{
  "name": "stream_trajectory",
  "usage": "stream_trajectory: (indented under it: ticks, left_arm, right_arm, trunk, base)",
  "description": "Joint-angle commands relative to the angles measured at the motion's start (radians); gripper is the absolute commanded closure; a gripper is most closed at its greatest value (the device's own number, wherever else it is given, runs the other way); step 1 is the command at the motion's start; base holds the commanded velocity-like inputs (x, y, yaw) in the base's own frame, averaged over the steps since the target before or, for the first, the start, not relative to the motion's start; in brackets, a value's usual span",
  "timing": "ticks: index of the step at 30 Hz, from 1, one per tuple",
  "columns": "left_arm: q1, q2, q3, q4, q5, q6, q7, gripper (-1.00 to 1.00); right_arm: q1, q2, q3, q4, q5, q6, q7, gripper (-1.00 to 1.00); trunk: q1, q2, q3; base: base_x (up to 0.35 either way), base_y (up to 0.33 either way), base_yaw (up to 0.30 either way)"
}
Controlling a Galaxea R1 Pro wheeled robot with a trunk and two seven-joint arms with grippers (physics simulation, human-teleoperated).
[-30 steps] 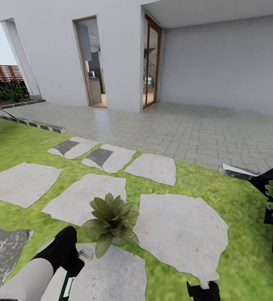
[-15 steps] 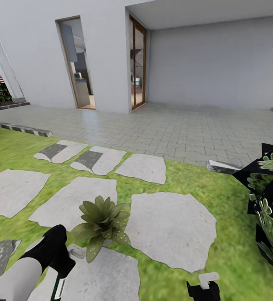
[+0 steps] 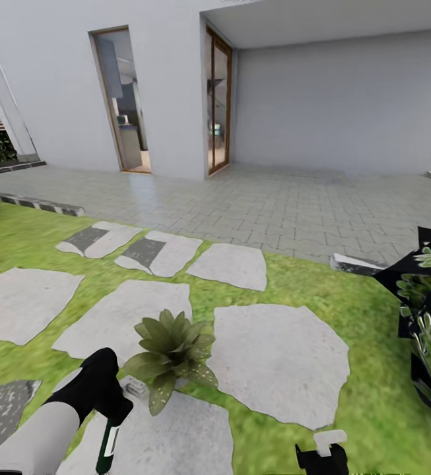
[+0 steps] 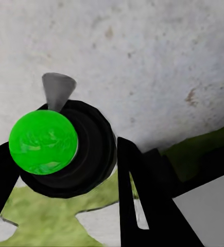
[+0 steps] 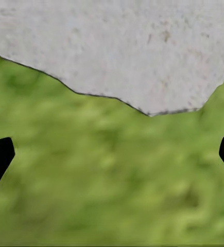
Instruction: Pick up the pesticide atomizer in the garden and spray insectifuge to fully cover both potted plants in the garden.
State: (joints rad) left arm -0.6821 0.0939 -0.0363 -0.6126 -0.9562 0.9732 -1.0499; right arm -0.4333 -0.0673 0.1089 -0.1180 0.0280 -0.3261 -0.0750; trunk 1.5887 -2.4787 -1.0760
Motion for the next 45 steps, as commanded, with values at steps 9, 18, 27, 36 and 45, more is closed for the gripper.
stream_trajectory:
  ticks: [9,18,27,36,45]
  left_arm:
    - [-0.005,-0.008,-0.006,-0.004,-0.005,0.01,-0.014,1.0]
    - [-0.113,-0.067,-0.083,0.0,-0.002,0.02,-0.02,1.0]
    - [-0.135,-0.019,-0.096,0.015,-0.003,0.008,-0.021,1.0]
    - [-0.126,-0.022,-0.117,0.017,-0.001,0.006,-0.021,1.0]
    - [-0.11,0.002,-0.12,0.052,-0.006,0.004,-0.021,1.0]
  right_arm:
    - [-0.001,0.0,0.008,0.001,0.003,-0.002,-0.008,-1.0]
    - [-0.001,0.0,0.008,0.001,0.003,-0.002,-0.008,-1.0]
    - [-0.001,-0.002,0.008,0.001,0.004,-0.002,-0.008,-1.0]
    - [-0.001,-0.002,0.008,0.001,0.004,-0.002,-0.008,-1.0]
    - [-0.001,-0.002,0.008,0.0,0.003,-0.002,-0.008,-1.0]
  trunk:
    - [0.0,0.0,-0.001]
    - [0.0,0.0,-0.001]
    - [0.0,0.0,-0.001]
    - [0.0,0.0,-0.001]
    - [0.0,0.0,-0.001]
  base:
    - [-0.066,0.225,-0.274]
    - [-0.003,0.004,-0.036]
    - [0.0,0.0,0.0]
    - [0.0,0.0,0.0]
    - [-0.123,0.131,0.0]
